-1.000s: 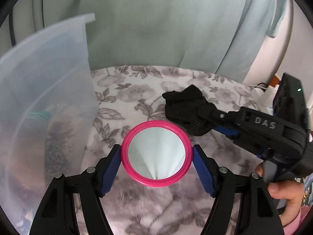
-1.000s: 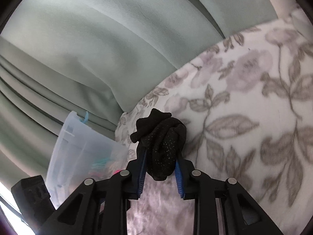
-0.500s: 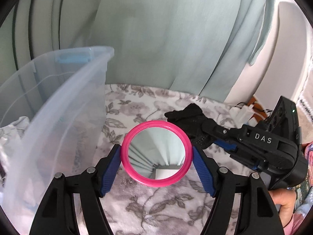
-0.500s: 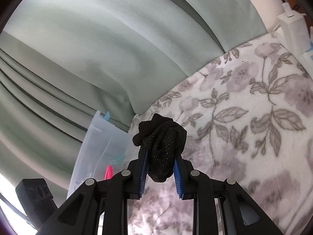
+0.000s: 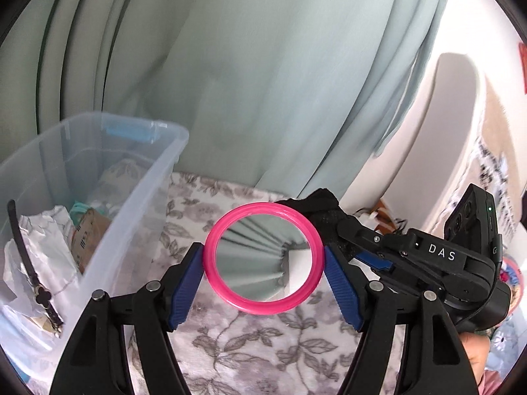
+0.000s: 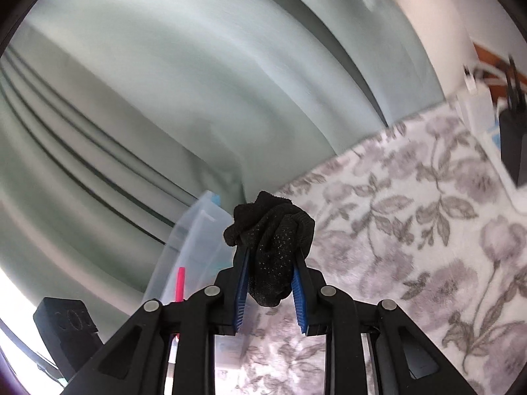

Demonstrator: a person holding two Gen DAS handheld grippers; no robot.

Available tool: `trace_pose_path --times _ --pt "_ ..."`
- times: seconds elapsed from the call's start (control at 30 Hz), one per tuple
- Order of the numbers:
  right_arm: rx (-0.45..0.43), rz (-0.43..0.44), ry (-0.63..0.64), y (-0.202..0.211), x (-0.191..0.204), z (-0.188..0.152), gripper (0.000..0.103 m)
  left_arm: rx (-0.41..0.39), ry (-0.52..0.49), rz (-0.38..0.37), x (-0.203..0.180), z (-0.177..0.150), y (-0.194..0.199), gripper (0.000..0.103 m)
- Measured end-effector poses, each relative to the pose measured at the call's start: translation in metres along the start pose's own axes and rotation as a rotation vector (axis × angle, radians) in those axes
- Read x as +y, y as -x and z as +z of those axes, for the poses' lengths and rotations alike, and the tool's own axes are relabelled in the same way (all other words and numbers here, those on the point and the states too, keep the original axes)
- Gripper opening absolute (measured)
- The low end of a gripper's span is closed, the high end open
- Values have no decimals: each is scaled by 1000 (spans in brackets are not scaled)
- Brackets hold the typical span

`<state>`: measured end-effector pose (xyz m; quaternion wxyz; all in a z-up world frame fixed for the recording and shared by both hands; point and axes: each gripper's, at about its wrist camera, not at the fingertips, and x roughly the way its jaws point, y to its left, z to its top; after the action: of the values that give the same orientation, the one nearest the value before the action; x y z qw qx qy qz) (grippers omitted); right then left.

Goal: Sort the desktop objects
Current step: 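Lift the mirror with the left tool while the right tool lifts the bun over the bin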

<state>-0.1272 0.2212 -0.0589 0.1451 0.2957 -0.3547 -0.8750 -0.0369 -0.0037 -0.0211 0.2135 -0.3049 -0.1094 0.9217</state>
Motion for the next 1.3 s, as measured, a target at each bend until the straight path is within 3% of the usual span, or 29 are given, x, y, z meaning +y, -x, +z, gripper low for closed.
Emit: trace_pose_path --times 0.3,0.57,0.83,1.03,1.3 --pt "-27 92 107 2 75 -3 26 -177 47 -53 27 18 71 74" --pt "73 170 227 -44 139 -24 26 -291 152 34 87 18 122 74" --pt "183 175 244 -90 155 -51 26 -285 246 124 134 9 128 74" --pt "230 162 254 -111 157 -62 26 -249 295 150 154 5 117 74" --pt "244 121 286 -126 156 -69 26 -228 282 200 162 1 102 74"
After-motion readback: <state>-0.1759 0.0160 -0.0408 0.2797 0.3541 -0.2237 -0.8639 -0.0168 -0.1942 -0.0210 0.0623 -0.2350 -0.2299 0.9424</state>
